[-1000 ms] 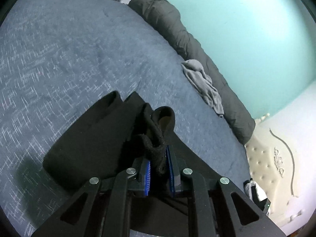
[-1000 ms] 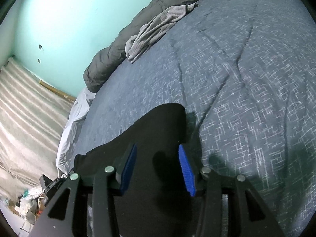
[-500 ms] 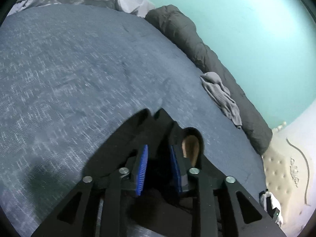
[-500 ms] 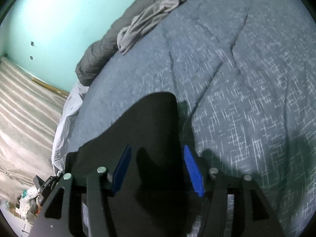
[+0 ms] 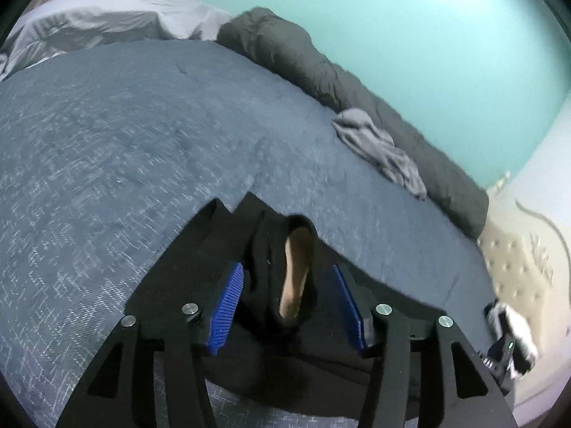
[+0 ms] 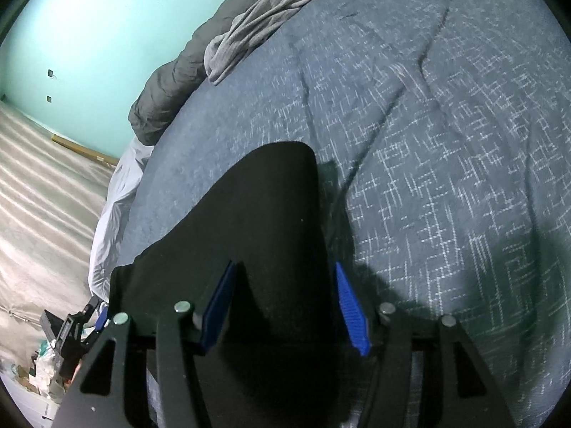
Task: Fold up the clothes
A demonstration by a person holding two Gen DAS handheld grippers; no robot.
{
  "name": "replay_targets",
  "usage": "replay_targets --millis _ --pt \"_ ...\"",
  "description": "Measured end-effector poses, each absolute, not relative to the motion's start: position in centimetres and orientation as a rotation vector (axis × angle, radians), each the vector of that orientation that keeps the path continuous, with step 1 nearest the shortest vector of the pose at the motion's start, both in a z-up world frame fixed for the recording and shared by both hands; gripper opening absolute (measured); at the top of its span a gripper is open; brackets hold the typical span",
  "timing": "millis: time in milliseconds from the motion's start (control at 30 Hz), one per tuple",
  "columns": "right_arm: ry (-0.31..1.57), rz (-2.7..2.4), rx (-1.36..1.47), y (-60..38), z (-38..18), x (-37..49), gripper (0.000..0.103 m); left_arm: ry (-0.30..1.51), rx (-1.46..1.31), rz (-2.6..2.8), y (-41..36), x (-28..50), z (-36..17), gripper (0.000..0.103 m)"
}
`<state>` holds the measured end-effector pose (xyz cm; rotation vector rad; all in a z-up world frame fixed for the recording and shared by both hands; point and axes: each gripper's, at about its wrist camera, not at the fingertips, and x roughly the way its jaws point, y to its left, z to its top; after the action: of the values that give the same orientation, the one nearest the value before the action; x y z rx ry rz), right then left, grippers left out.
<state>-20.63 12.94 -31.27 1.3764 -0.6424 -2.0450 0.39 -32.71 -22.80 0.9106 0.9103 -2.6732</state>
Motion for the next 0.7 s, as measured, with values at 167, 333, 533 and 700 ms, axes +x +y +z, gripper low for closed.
replay_targets --millis 167,333,533,700 --pt "-0.626 -2.016 1.387 12.4 -31.5 -20.5 0.059 0.734 0.964 -2.678 -31.5 -0.7 -23.1 0.055" --pt "-0.634 -1.984 1.393 12.3 -31.9 -20.6 0.060 0.720 1.053 -2.582 -32.5 -1.7 -25.2 0.048" --pt "-0.640 -1.940 1.397 12.0 -32.2 -20.6 0.055 0.700 1.055 -2.523 -33.2 -1.4 -25.8 0.047" --pt "-0.627 -1.934 1.363 11.8 -32.0 -20.4 0.032 0.747 0.995 -2.500 -34.1 -0.4 -25.3 0.048"
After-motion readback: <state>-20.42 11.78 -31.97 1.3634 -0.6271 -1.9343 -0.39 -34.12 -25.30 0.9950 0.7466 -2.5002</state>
